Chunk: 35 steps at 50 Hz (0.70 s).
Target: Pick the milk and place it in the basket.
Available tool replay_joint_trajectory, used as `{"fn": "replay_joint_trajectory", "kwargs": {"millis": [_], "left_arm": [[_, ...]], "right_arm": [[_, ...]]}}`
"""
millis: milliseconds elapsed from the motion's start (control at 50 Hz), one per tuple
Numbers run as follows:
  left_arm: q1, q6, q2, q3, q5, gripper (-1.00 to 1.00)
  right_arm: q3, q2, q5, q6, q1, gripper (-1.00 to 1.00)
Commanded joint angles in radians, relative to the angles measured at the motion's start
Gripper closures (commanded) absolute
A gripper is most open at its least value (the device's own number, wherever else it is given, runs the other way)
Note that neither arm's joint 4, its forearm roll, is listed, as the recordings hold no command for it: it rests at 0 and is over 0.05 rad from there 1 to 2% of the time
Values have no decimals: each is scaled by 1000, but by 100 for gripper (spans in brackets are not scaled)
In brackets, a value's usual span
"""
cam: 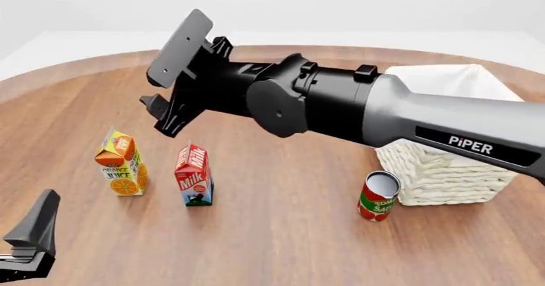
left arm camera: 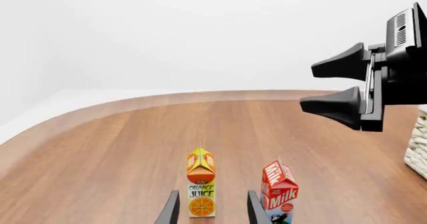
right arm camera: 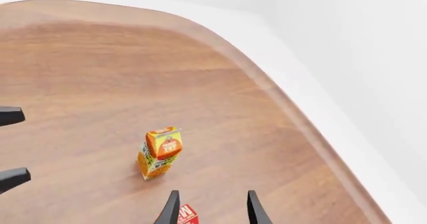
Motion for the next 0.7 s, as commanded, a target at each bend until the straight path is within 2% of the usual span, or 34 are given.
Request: {"fn": "replay_joint_trajectory", "kwargs": {"millis": [20, 360, 700], "left_arm": [[0, 0, 0, 0, 0, -100], [0, 0, 0, 0, 0, -100], [0, 0, 0, 0, 0, -100]], "right_arm": [[-45, 58, 15, -11, 30, -100], [-92, 121, 50, -30, 41, -100], [-92, 217, 50, -43, 36, -100]]}}
